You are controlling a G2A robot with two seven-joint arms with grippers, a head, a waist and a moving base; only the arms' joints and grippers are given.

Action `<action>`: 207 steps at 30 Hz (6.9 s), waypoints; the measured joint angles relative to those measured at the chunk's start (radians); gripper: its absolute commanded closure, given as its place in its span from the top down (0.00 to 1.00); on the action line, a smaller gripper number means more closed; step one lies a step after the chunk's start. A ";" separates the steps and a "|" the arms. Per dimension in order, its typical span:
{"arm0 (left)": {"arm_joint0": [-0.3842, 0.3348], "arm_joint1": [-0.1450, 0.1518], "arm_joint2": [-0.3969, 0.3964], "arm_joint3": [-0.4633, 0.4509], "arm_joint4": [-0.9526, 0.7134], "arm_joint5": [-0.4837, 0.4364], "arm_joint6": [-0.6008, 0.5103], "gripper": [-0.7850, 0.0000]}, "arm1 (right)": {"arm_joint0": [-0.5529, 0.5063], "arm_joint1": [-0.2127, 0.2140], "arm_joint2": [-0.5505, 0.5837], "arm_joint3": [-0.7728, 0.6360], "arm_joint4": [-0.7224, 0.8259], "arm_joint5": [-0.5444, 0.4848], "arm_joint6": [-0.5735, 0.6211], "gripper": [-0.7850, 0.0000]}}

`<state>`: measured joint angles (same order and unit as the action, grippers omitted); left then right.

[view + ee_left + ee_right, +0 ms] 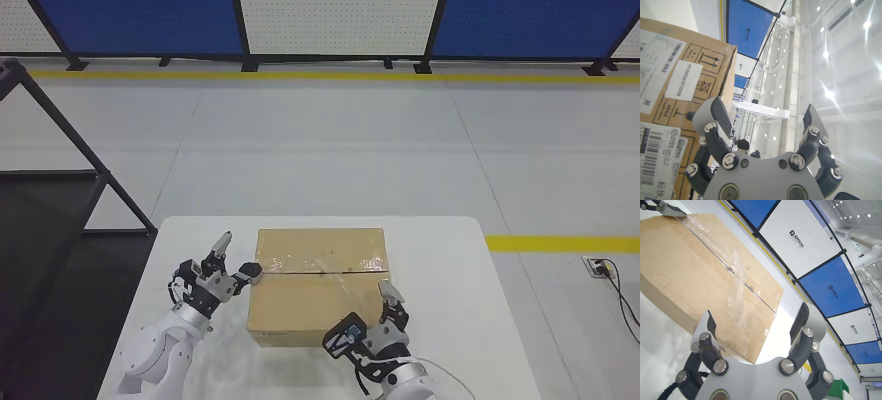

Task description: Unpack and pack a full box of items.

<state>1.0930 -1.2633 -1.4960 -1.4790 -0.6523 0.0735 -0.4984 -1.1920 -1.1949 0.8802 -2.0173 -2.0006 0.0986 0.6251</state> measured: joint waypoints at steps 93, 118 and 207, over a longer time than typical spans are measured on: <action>0.000 0.019 0.018 0.012 -0.007 -0.012 -0.021 1.00 | 0.145 -0.132 0.133 -0.097 0.641 -0.270 0.091 0.00; -0.046 0.017 0.059 0.021 0.031 0.047 0.050 0.78 | 0.273 -0.161 0.118 -0.066 0.841 -0.262 0.135 0.00; -0.033 0.031 0.063 0.001 0.056 0.043 0.015 0.88 | 0.355 -0.240 0.134 -0.049 1.202 0.323 0.138 0.00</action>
<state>1.0599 -1.2322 -1.4332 -1.4782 -0.5960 0.1166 -0.4830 -0.8365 -1.4352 1.0141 -2.0664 -0.7987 0.4218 0.7633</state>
